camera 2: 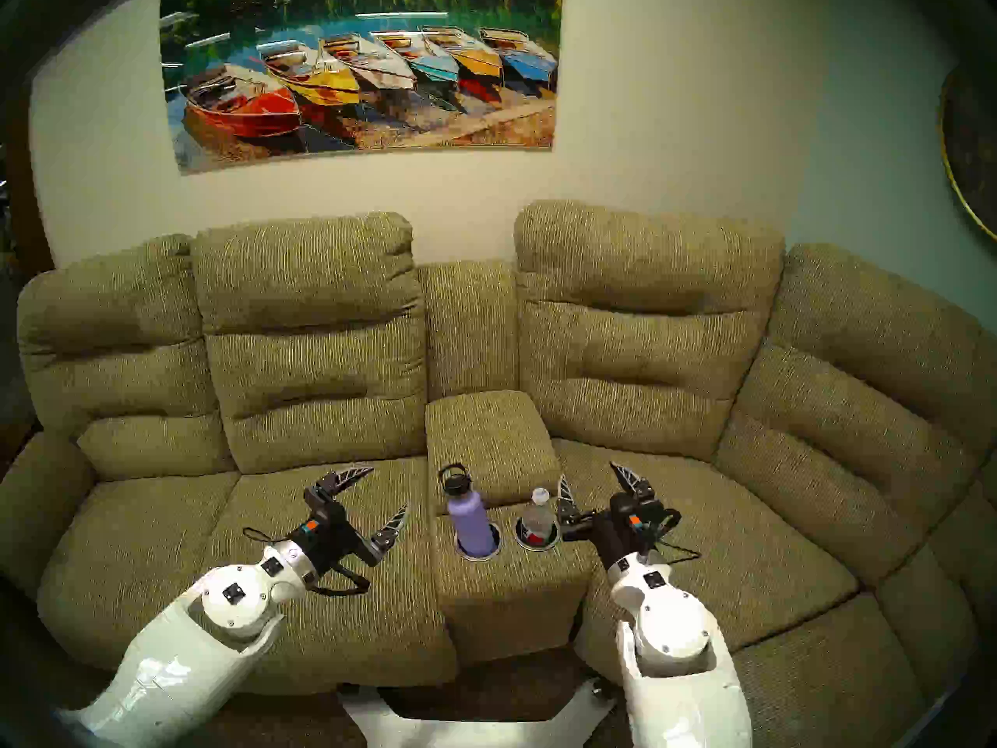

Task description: Take bottles out of cup holder

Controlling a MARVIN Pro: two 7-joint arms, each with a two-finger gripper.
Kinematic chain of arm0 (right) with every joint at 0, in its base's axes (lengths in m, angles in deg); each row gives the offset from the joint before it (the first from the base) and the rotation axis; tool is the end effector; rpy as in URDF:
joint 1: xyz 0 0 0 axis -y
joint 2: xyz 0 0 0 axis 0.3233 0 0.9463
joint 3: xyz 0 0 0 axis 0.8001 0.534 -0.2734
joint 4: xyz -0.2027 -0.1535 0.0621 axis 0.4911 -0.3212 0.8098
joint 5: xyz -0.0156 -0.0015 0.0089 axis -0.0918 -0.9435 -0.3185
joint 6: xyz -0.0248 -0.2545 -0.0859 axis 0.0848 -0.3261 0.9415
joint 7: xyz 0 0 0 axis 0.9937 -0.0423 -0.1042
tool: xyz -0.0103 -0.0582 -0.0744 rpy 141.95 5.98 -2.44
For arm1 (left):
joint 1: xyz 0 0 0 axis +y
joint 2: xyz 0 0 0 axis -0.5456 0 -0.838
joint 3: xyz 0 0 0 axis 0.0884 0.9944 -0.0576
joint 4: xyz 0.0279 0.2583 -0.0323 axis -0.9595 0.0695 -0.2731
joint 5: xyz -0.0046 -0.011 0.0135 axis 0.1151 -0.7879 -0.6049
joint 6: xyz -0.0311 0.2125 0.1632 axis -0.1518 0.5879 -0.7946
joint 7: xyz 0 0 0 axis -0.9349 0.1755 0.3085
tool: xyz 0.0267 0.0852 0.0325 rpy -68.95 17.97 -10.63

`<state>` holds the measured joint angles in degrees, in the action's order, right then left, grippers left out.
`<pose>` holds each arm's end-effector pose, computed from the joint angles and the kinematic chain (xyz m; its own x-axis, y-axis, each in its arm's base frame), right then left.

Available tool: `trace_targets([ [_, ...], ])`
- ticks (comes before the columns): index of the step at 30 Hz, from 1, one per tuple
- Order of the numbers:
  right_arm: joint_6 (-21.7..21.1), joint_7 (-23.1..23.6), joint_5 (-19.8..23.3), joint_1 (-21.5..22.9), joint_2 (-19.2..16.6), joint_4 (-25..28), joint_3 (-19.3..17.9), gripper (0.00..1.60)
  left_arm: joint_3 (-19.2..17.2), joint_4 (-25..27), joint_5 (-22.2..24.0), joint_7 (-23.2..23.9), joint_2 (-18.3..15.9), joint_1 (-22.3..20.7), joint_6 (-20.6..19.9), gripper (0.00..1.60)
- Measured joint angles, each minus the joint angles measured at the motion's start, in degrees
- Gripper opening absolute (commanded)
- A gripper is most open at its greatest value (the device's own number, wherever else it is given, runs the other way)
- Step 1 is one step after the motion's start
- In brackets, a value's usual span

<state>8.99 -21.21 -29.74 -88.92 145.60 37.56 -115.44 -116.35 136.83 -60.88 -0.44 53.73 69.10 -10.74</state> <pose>0.2936 -0.0075 -0.3179 -0.0050 0.1390 0.9903 0.1819 -0.9736 0.1376 0.2978 0.0161 -0.3221 -0.1005 -0.3248 0.9404 -0.5261 -0.7849 -0.3273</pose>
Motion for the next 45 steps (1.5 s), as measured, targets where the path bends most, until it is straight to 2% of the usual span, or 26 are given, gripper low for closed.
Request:
trace_targets([
  [9, 0.73, -5.19, -2.92, 4.33, 1.76, -9.59, 4.31, 1.6, 0.04, 0.0, 0.06, -0.1, -0.06, -0.06, 0.0, 1.6],
  [15, 1.02, -9.45, -4.08, 7.55, 2.19, -13.78, 6.5, 1.6, 0.08, 0.0, 0.09, -0.14, -0.09, -0.09, 0.01, 1.6],
  [30, 1.45, -19.65, -5.02, 11.12, 2.22, -16.61, 13.77, 1.6, 0.14, 0.01, 0.19, -0.22, -0.2, -0.11, 0.01, 1.6],
  [35, 1.45, -21.16, -4.49, 11.85, 2.22, -17.8, 15.27, 1.6, 0.16, 0.01, 0.22, -0.26, -0.24, -0.11, 0.01, 1.6],
  [45, 1.57, -22.49, -3.92, 11.97, 2.15, -17.61, 15.93, 1.6, 0.21, 0.02, 0.26, -0.34, -0.32, -0.12, 0.01, 1.6],
])
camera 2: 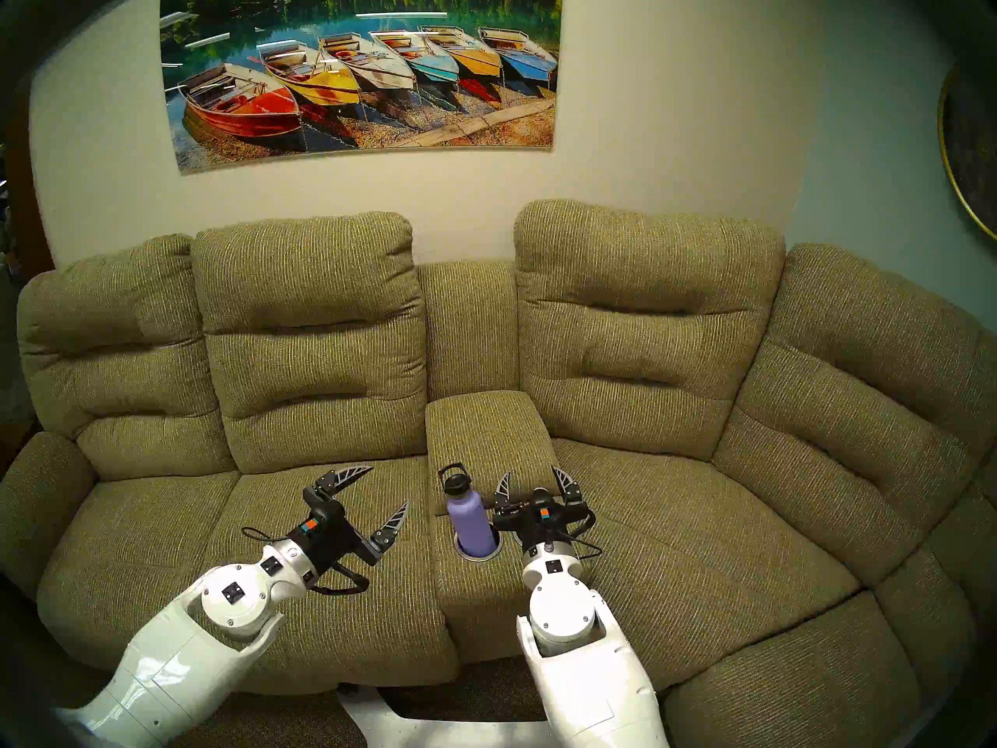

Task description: Take bottles out of cup holder

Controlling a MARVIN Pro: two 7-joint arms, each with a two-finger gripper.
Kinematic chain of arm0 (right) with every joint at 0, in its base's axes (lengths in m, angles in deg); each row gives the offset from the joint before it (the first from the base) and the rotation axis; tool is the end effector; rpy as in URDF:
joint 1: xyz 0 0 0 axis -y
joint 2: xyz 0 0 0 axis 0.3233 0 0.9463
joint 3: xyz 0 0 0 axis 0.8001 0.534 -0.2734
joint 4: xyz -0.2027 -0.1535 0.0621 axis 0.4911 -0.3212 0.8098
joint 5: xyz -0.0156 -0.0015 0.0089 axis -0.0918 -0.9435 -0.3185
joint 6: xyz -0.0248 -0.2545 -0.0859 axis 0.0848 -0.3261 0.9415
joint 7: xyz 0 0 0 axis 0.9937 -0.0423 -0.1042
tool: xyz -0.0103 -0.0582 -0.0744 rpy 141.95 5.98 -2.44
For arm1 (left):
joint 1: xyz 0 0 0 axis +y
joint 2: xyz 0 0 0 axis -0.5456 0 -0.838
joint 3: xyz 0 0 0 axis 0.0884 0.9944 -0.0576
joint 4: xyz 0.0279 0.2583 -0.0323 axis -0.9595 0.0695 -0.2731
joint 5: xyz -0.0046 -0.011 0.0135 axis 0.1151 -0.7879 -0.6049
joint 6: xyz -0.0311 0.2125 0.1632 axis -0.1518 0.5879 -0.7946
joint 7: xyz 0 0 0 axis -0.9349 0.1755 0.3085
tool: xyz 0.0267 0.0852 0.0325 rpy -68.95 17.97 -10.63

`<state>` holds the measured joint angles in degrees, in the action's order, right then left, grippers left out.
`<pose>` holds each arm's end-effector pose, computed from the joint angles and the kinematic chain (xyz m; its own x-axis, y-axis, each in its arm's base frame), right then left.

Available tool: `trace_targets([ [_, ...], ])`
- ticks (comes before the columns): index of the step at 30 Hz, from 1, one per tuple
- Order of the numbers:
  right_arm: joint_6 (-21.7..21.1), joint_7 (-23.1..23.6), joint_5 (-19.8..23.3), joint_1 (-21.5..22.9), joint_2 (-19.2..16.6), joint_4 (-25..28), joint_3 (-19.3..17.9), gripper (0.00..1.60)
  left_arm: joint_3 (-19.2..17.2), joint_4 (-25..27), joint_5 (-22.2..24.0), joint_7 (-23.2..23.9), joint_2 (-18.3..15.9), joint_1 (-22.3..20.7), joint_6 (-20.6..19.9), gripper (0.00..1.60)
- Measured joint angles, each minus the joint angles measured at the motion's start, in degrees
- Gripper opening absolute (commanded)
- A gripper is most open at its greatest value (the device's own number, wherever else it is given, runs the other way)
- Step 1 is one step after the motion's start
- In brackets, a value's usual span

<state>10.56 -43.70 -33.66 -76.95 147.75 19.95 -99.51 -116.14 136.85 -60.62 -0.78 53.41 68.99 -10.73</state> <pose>0.3348 0.0693 -0.3527 0.0271 0.1400 0.9898 0.0772 -0.9875 0.1376 0.2983 0.0168 -0.3215 -0.1010 -0.3248 0.9404 -0.5239 -0.7862 -0.3278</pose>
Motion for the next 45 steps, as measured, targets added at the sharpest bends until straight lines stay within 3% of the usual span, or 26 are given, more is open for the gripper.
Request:
trace_targets([
  [23, 0.49, 1.34, 1.61, -0.25, -0.8, 1.32, 0.46, 1.6, 0.18, 0.0, 0.1, -0.14, -0.15, -0.02, 0.0, 1.6],
  [37, 0.52, 2.89, 4.22, 2.91, -1.78, -4.36, 7.9, 1.6, 0.31, 0.0, 0.17, -0.25, -0.23, -0.07, 0.0, 1.6],
  [45, 1.05, 1.29, 6.67, 6.38, -1.33, -9.77, 11.81, 1.6, 0.39, 0.0, 0.21, -0.3, -0.29, -0.1, 0.01, 1.6],
])
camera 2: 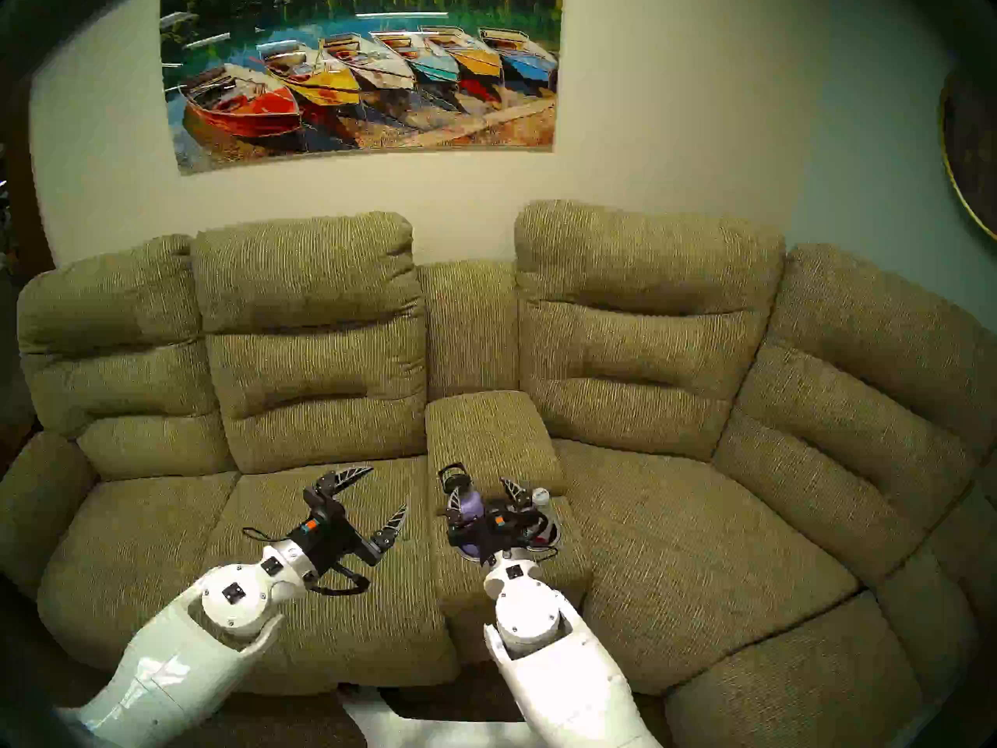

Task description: Take bottles out of cup holder

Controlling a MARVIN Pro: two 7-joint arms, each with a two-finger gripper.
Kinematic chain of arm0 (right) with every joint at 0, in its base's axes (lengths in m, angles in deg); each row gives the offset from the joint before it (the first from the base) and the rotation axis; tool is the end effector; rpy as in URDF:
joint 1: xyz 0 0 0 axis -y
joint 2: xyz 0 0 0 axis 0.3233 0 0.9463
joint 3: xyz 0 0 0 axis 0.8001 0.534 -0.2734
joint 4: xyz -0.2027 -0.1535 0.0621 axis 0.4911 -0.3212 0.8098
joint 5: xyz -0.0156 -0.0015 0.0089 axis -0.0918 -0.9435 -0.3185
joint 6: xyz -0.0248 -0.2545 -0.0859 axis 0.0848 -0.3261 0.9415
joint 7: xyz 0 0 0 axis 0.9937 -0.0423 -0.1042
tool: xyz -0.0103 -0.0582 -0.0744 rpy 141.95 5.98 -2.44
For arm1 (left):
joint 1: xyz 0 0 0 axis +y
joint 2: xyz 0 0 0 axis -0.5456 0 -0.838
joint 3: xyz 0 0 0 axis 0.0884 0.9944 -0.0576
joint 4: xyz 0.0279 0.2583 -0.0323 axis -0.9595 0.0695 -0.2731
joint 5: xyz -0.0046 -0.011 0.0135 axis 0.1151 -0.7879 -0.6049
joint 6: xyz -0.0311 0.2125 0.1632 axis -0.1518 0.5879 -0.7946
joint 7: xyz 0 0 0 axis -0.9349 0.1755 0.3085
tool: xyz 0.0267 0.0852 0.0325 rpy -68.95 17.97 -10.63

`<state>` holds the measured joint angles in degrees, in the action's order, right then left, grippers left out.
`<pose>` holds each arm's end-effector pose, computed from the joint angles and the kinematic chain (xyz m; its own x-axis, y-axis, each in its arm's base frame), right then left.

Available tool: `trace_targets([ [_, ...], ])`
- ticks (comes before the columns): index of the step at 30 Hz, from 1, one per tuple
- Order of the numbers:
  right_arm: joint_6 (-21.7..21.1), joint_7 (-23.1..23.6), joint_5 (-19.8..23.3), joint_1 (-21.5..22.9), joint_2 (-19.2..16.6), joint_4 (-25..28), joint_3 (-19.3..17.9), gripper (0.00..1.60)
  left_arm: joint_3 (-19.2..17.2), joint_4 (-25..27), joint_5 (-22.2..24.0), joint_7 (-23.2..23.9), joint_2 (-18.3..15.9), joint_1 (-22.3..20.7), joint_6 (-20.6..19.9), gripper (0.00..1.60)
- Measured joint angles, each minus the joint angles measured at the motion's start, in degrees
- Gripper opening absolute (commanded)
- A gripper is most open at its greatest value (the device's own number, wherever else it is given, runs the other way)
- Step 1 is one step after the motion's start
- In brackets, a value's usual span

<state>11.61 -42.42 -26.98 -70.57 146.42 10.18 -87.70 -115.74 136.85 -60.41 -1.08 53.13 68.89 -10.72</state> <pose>0.3373 0.1282 -0.3766 0.0767 0.1057 0.9914 0.2772 -0.9574 0.0806 0.2981 0.0163 -0.3217 -0.1004 -0.3243 0.9406 -0.5250 -0.7858 -0.3270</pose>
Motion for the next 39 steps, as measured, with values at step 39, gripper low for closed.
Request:
trace_targets([
  [39, 0.81, 2.75, 0.59, 12.14, 2.68, -17.82, 2.14, 1.6, 0.29, 0.0, 0.25, -0.3, -0.29, -0.1, 0.01, 1.6],
])
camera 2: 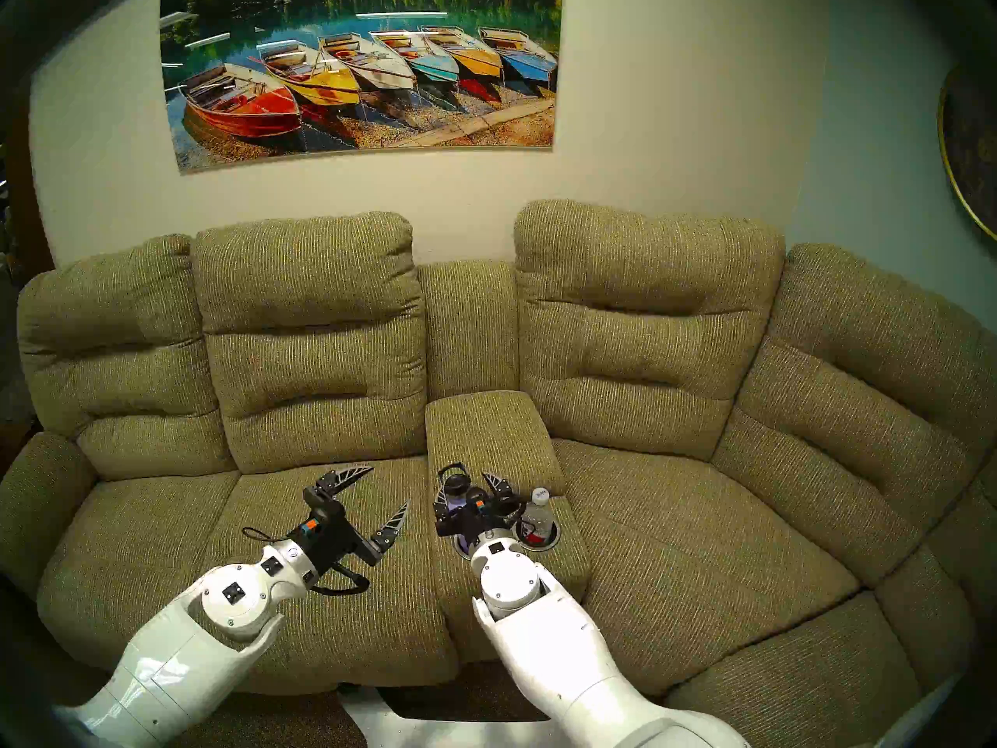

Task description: Take bottles out of cup holder

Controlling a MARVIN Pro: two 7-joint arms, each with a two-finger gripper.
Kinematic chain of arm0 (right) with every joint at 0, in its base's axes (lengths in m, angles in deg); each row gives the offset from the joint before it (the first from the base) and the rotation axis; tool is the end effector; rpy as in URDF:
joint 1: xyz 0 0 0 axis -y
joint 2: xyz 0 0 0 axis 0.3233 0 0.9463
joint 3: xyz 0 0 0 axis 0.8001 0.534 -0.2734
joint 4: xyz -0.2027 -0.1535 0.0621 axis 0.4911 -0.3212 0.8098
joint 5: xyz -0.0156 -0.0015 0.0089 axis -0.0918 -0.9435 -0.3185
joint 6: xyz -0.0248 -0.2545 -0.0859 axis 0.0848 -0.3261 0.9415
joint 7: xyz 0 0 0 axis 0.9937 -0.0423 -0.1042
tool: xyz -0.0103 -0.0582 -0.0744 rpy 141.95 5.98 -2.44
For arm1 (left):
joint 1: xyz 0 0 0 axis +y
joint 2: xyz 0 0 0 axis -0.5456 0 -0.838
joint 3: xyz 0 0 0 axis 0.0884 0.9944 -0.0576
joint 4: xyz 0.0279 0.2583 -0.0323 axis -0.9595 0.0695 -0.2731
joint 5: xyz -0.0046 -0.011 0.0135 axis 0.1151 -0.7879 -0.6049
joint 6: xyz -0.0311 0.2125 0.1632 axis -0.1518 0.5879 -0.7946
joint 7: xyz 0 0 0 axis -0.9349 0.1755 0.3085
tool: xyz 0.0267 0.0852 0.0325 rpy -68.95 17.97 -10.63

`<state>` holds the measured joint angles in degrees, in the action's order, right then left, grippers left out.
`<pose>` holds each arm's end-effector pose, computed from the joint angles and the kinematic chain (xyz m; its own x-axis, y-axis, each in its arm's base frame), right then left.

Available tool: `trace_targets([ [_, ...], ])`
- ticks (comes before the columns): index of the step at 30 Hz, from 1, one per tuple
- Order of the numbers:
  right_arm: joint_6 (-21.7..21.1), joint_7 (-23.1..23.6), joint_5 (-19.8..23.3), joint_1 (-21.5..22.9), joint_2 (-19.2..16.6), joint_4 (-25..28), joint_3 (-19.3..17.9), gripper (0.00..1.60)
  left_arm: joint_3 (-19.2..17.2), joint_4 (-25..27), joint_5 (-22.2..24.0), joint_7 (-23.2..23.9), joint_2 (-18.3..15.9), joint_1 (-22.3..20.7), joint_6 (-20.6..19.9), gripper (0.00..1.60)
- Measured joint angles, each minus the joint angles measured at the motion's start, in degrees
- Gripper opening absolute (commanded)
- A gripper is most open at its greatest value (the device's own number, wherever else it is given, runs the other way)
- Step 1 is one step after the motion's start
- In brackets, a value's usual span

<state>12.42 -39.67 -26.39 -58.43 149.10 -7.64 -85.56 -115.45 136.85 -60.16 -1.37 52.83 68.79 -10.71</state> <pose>0.3777 0.1415 -0.3987 0.1320 0.1838 0.9741 0.3514 -0.9275 0.1275 0.2982 0.0165 -0.3216 -0.1000 -0.3240 0.9408 -0.5247 -0.7862 -0.3265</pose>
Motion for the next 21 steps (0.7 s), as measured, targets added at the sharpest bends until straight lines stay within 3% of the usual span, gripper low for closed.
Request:
trace_targets([
  [21, -0.63, 0.71, -0.69, 6.07, 2.48, -10.79, 0.11, 1.6, 0.2, 0.0, 0.13, -0.18, -0.18, -0.08, 0.01, 1.6],
])
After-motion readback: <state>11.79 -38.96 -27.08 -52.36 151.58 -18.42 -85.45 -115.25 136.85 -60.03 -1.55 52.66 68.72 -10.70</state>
